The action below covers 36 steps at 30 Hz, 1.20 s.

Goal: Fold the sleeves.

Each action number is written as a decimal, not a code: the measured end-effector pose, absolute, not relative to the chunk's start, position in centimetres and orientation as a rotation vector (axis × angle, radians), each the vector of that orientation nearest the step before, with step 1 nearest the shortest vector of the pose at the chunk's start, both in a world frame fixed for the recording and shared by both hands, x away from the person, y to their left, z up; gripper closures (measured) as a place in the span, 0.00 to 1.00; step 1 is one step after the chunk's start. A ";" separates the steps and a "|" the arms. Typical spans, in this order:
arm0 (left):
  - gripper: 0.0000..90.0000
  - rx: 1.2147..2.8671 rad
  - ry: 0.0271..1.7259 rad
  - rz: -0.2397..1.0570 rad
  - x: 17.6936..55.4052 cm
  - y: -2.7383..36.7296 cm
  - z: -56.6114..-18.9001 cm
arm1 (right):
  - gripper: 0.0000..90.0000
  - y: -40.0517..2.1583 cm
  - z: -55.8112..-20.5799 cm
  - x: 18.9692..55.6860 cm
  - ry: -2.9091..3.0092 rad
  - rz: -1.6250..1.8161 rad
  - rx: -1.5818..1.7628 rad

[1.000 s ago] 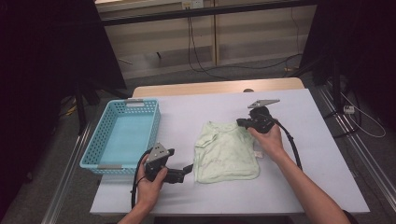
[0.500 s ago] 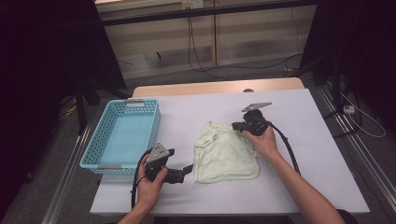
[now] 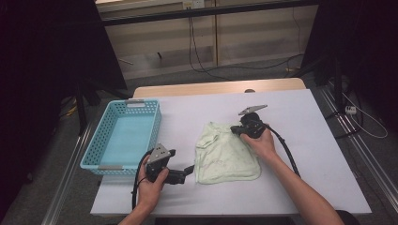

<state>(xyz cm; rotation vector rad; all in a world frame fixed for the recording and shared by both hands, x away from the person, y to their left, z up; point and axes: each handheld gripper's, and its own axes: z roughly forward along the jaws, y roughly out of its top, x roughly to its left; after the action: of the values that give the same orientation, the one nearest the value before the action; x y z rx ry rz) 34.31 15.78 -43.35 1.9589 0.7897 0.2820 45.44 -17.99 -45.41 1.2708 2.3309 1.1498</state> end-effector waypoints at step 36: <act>0.05 1.959 0.788 0.280 34.4 15.8 -43.4 | 0.79 -18.2 -45.2 46.0 2.321 1.209 1.285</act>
<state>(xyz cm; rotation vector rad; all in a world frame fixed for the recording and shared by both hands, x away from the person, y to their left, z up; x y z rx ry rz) 34.41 15.75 -43.39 1.9591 0.7885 0.2801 46.03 -18.18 -45.21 1.2848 2.3211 1.2092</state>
